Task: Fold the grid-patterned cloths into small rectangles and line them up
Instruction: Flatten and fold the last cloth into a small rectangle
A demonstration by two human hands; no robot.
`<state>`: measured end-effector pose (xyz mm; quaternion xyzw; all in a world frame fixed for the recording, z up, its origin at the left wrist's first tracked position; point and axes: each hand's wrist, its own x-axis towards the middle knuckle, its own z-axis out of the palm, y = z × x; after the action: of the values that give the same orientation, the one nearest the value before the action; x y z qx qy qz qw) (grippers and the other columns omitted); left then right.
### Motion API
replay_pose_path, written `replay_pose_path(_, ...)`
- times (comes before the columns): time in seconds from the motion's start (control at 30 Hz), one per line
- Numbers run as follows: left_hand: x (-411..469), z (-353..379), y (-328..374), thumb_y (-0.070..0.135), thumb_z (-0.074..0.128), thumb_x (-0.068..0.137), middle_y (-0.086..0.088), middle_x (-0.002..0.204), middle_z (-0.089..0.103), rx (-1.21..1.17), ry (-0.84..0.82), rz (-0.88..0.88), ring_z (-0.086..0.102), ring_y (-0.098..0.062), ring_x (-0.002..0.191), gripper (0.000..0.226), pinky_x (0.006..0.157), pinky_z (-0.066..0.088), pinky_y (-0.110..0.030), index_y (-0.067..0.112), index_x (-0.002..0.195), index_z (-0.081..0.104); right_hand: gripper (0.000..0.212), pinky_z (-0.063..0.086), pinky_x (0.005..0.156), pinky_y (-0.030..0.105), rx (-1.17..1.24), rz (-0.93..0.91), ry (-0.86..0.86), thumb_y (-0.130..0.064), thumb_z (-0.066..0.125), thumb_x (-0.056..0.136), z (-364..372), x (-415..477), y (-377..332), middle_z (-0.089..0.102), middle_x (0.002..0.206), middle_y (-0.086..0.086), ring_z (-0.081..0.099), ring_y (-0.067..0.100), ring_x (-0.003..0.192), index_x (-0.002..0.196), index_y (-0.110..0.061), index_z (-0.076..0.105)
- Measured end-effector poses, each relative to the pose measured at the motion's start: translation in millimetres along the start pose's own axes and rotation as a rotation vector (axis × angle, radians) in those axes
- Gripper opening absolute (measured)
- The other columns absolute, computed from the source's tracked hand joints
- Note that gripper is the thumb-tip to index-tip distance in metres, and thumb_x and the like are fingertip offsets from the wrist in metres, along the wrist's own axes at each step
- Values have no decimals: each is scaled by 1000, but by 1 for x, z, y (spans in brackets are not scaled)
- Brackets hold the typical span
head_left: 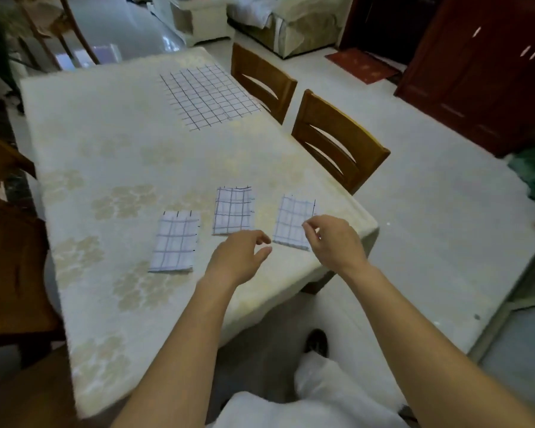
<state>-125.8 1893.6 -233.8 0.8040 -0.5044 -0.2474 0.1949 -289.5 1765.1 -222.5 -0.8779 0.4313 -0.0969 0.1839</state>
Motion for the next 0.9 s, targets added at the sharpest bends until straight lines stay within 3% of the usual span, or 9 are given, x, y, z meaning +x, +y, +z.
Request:
replay_pose_path(0.13, 6, 5, 33, 46, 50, 103, 12, 125, 66, 134, 30, 43, 62, -11, 111, 30, 89, 53, -34, 32, 127, 60, 25, 40, 62, 16, 10, 108, 34, -38, 50, 101, -13, -17, 34, 71, 94, -6, 59, 8, 75, 99, -23, 71)
replay_pose_path(0.2, 17, 7, 53, 46, 49, 103, 11, 124, 67, 188, 47, 40, 63, -12, 109, 31, 86, 53, -35, 31, 128, 60, 23, 43, 62, 17, 8, 150, 85, -38, 51, 101, -22, -16, 54, 70, 93, -7, 59, 8, 73, 98, -25, 70)
replay_pose_path(0.33, 48, 24, 99, 46, 51, 102, 8, 124, 67, 256, 10, 31, 63, -14, 109, 32, 86, 52, -36, 30, 128, 59, 21, 58, 77, 30, 61, 196, 167, -40, 55, 99, -45, -6, 103, 69, 97, -9, 62, 9, 77, 106, -28, 70)
replay_pose_path(0.4, 69, 39, 128, 47, 51, 102, 8, 124, 67, 252, 15, 38, 64, -14, 108, 31, 88, 53, -36, 31, 127, 60, 21, 58, 74, 28, 66, 216, 162, -42, 55, 98, -60, 3, 134, 68, 96, -10, 62, 9, 76, 106, -29, 69)
replay_pose_path(0.57, 124, 83, 213, 50, 54, 99, 8, 125, 68, 257, -1, 79, 65, -12, 107, 33, 85, 53, -28, 31, 125, 62, 19, 50, 60, 21, 38, 199, 108, -37, 52, 100, -106, 29, 219, 65, 83, -6, 57, 8, 66, 92, -26, 65)
replay_pose_path(0.7, 171, 107, 288, 50, 53, 99, 7, 127, 66, 211, 2, 109, 63, -13, 110, 35, 90, 50, -30, 30, 127, 60, 22, 36, 55, 19, -1, 177, 122, -32, 51, 101, -158, 44, 287, 67, 87, -2, 57, 12, 71, 95, -19, 68)
replay_pose_path(0.9, 227, 120, 347, 52, 56, 97, 8, 126, 66, 204, -59, 121, 66, -11, 106, 37, 94, 56, -35, 32, 128, 59, 23, 48, 71, 30, -10, 86, 95, -32, 50, 100, -203, 100, 361, 71, 97, -3, 64, 21, 88, 101, -22, 71)
